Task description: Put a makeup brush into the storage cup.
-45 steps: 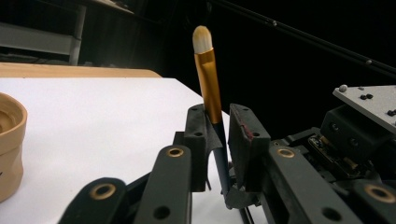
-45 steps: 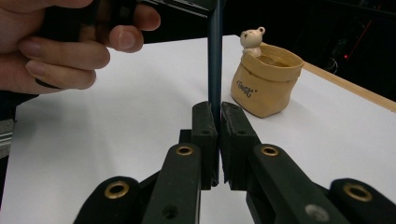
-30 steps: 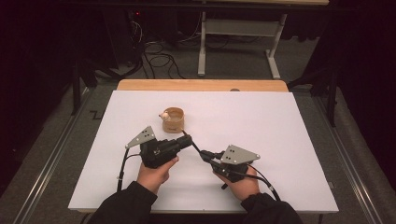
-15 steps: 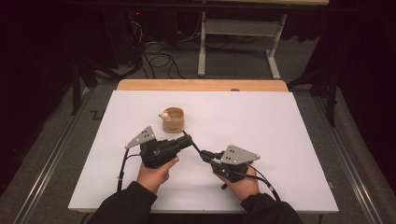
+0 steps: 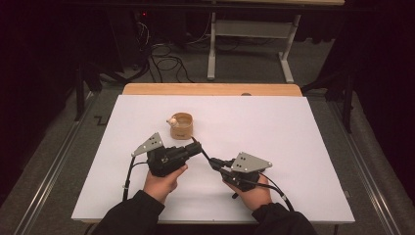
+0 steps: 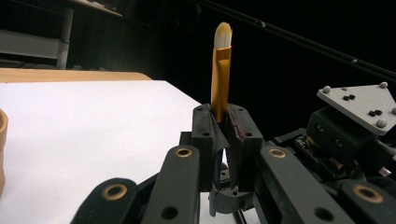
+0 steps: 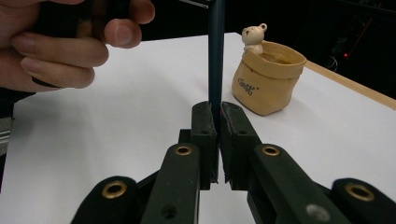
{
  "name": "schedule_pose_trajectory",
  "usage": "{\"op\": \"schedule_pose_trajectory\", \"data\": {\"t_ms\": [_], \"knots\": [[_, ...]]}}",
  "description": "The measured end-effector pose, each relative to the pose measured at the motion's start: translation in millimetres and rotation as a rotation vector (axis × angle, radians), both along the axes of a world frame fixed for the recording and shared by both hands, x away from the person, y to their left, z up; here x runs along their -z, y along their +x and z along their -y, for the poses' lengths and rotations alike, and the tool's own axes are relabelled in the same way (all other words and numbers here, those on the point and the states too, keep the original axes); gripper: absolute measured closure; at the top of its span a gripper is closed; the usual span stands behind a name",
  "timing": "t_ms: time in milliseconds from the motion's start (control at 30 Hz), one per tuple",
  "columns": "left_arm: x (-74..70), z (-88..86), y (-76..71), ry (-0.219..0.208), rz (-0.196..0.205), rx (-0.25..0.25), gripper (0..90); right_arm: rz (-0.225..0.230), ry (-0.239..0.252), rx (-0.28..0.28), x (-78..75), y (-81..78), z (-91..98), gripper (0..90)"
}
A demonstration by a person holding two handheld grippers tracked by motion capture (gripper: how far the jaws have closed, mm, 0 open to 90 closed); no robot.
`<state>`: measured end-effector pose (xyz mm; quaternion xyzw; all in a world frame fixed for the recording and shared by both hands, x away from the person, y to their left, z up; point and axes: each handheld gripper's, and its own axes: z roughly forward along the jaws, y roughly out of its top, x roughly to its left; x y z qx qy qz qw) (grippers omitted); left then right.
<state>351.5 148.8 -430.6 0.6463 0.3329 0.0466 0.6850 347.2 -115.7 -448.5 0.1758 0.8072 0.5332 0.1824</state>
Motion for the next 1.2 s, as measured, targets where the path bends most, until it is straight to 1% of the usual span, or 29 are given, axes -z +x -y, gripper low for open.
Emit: {"op": "schedule_pose_trajectory", "data": {"t_ms": [67,200,267,400,433,467,533,667,700,767,867,900,933,967,1033,1067,1133,1200], "knots": [[0.0,0.0,0.0,0.004,-0.002,0.0,82.7,-0.012,0.001,0.006,0.1,-0.5,0.0,85.3],[-0.1,-0.5,0.0,0.005,0.001,-0.005,82.7,-0.013,-0.001,0.006,0.8,0.5,0.2,82.4],[-0.3,-1.0,0.0,0.004,0.0,-0.008,82.7,-0.019,0.001,0.008,0.9,0.5,0.3,82.4],[-0.3,-1.6,0.2,0.005,0.0,-0.012,82.7,-0.018,0.008,0.004,1.0,0.7,0.2,79.7],[-0.2,-2.1,0.4,0.006,0.001,-0.014,82.7,-0.033,0.019,0.009,1.3,0.4,0.1,78.1],[-0.2,-2.1,0.4,0.006,0.001,-0.014,82.7,-0.033,0.019,0.009,1.3,0.4,0.1,78.1],[-0.3,-2.7,0.4,0.01,0.002,-0.02,82.7,-0.035,0.02,0.006,0.9,0.9,0.6,75.1],[-0.4,-3.6,0.5,0.021,0.001,-0.031,82.7,-0.046,0.029,0.01,0.7,1.2,1.2,72.9],[-0.5,-4.3,0.6,0.033,-0.002,-0.039,82.7,-0.046,0.029,0.011,0.7,1.5,1.5,72.3],[-0.6,-4.9,0.5,0.041,0.002,-0.047,82.7,-0.051,0.026,0.017,0.5,1.8,2.6,71.4],[-0.7,-5.5,0.3,0.05,0.006,-0.055,82.7,-0.053,0.037,0.022,0.7,2.6,3.6,70.1],[-1.1,-6.2,-0.1,0.057,0.011,-0.062,82.6,-0.054,0.031,0.034,-0.2,3.5,5.9,68.8],[-1.1,-6.2,-0.1,0.057,0.011,-0.062,82.6,-0.054,0.031,0.034,-0.2,3.5,5.9,68.8],[-1.5,-6.2,-0.4,0.055,0.013,-0.068,82.7,-0.051,0.044,0.04,-1.1,4.7,8.0,68.0],[-3.0,-8.3,-0.9,0.058,0.017,-0.074,82.7,-0.045,0.041,0.058,-3.9,6.1,11.5,67.2],[-3.0,-8.3,-0.9,0.058,0.017,-0.074,82.7,-0.044,0.048,0.065,-5.1,7.1,13.1,67.1],[-3.6,-10.5,-0.4,0.064,0.012,-0.082,82.7,-0.051,0.047,0.088,-8.6,8.6,18.5,66.7],[-3.9,-11.0,-0.3,0.062,0.013,-0.091,82.7,-0.047,0.049,0.104,-11.1,10.6,24.5,66.3]]}}
